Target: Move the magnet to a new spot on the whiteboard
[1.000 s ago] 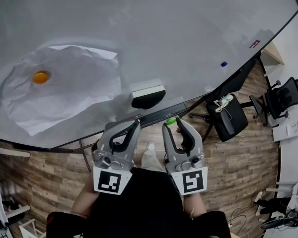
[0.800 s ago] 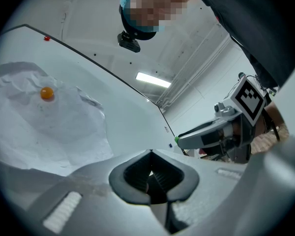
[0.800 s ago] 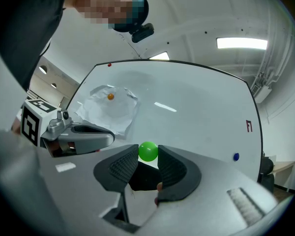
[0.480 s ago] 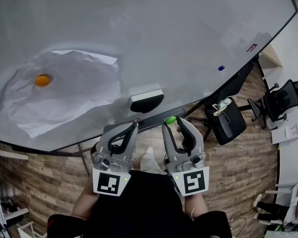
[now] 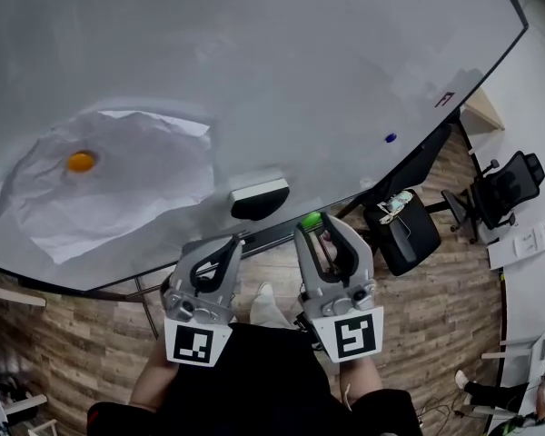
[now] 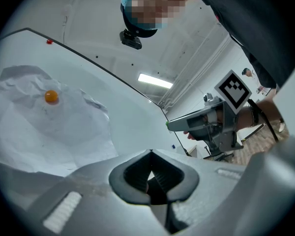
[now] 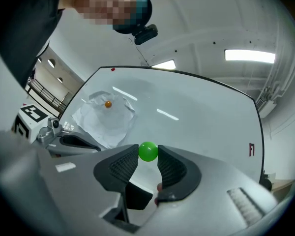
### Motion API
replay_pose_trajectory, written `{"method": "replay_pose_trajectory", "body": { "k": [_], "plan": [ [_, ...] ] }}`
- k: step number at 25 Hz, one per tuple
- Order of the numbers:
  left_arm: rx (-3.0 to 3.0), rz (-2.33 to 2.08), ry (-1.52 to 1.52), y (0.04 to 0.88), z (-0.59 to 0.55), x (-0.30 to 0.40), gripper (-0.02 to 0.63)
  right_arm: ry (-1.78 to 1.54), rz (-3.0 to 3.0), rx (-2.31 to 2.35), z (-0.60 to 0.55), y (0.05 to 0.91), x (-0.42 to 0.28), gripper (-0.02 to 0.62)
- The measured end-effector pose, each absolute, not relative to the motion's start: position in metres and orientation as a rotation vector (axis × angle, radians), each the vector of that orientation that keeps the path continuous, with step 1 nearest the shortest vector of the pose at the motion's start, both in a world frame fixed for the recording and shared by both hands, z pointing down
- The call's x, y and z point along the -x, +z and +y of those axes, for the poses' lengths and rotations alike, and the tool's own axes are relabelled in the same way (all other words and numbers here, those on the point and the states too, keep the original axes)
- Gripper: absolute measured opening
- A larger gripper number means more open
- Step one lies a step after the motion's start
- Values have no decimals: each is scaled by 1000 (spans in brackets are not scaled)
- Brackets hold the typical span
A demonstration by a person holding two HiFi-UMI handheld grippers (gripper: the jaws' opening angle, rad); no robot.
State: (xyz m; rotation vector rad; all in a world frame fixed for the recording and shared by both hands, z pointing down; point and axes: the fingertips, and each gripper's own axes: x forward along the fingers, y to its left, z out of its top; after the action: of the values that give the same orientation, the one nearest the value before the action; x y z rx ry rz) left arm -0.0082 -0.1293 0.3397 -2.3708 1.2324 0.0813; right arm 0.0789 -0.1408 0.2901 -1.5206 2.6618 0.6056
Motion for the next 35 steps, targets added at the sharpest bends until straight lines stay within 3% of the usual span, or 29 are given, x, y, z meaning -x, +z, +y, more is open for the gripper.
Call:
{"method": "replay_pose_trajectory", "body": {
  "k": [35],
  "plan": [
    [2348, 1260, 101, 332, -149, 22, -5, 839, 2580, 1481, -200, 202, -73, 127]
  ]
}}
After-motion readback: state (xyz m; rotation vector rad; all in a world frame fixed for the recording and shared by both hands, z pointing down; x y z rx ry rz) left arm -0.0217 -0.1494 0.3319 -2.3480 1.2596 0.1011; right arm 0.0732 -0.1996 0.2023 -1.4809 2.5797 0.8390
